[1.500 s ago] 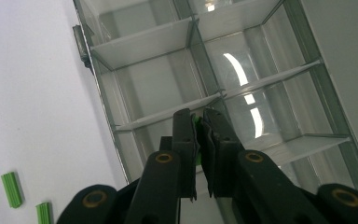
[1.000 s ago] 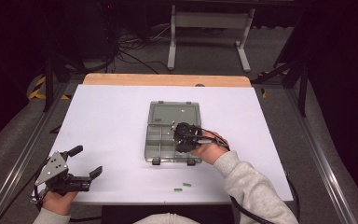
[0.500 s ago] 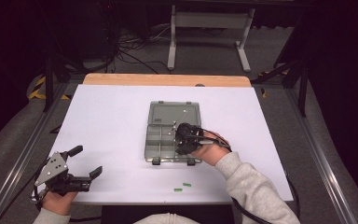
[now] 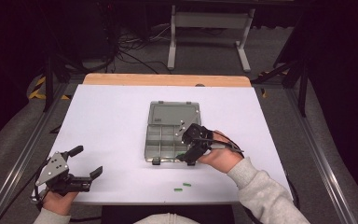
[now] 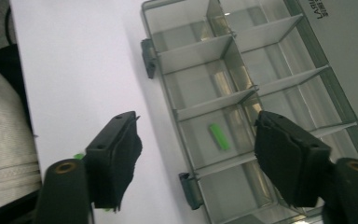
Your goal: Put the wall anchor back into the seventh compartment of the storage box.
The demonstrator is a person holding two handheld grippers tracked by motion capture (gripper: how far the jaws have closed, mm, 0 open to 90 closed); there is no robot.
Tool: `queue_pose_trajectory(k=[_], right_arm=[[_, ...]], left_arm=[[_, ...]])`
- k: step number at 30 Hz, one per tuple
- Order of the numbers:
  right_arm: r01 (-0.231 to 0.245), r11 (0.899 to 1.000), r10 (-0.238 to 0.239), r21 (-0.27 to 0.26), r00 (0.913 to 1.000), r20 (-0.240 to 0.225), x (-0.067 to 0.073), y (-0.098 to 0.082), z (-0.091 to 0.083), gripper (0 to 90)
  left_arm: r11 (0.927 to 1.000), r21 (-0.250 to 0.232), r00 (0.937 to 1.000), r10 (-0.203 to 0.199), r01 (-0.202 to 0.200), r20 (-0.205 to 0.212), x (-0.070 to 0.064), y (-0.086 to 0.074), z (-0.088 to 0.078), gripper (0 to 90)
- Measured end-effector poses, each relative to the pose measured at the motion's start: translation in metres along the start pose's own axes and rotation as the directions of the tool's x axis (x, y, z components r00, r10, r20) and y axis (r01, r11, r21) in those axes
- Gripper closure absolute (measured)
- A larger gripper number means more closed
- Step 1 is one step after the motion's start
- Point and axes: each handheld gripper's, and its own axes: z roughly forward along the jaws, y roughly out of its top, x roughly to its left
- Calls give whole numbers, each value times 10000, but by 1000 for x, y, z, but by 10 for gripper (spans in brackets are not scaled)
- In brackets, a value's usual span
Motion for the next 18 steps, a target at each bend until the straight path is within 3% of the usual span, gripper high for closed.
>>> queue_pose_trajectory(k=[5,18], right_arm=[[107,9998,-109,-189,9999,-77,10,-6,-8,246],[332,9994,-335,-130,9992,-237,25,-22,-11,254]], left_arm=[[10000,5,10000,15,-15,20,0,0,1,5],[9999,-98,10000,-48,47,-61,-1,0,0,5]])
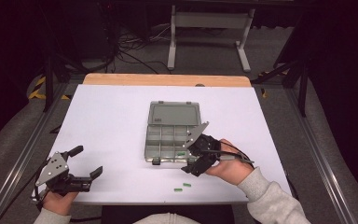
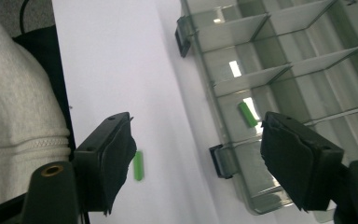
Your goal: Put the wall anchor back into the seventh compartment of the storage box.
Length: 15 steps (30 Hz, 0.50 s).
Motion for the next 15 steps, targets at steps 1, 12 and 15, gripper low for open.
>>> queue_pose_trajectory(k=[1,12,15], right_arm=[[40,10000,-40,27,10000,-3,1,-1,2,255],[225,9981,-206,575,9992,-328,13,-8,15,272],[244,9972,-216,701,9990,-398,14,-10,18,273]], left_arm=[[9999,140,10000,-11,10,50,0,0,-1,5],[10000,70,10000,56,-56,52,0,1,0,5],[10000,66,10000,51,-52,48,0,1,0,5]])
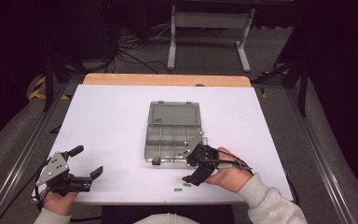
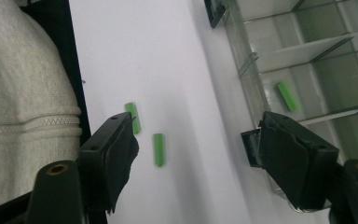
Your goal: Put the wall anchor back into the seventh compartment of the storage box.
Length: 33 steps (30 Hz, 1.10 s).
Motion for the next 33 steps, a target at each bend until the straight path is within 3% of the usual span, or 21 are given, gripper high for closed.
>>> queue_pose_trajectory(k=[3,10,25,33], right_arm=[[-1,9995,6,312,9999,-168,3,-3,7,281],[-115,9988,131,481,9993,-347,8,-5,16,289],[192,9948,-112,997,9967,-805,18,-9,34,304],[291,9937,-208,1085,9968,-768,18,-11,38,414]], left_arm=[[10000,-4,10000,4,-4,-11,0,0,0,5],[10000,-65,10000,-12,12,-25,-1,0,1,5],[10000,-61,10000,-11,11,-19,-1,0,1,5],[10000,-23,10000,31,-31,-28,-1,0,1,5]])
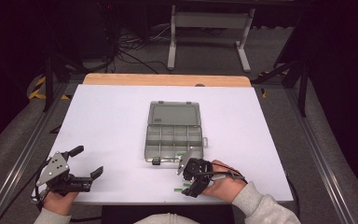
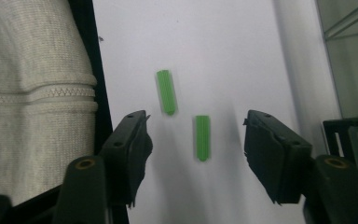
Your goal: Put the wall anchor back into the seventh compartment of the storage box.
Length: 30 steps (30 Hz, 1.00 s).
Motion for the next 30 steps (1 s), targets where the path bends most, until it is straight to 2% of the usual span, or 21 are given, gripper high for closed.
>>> queue_pose_trajectory(k=[3,10,12,26,30], right_arm=[[69,9999,-71,82,9997,220,0,0,0,497],[31,9999,-36,97,9989,468,3,1,1,608],[196,9996,-204,194,9988,449,3,1,1,649],[379,9984,-397,418,9984,409,3,1,4,827],[524,9977,-542,430,9977,418,2,3,3,833]], left_arm=[[10000,-9,10000,-2,2,-10,0,0,0,5],[10000,-25,10000,-27,27,-3,0,0,0,5],[10000,-23,10000,-10,10,4,0,0,0,5],[10000,36,10000,-16,16,21,0,0,0,5],[10000,-1,10000,-40,40,21,0,0,0,5]])
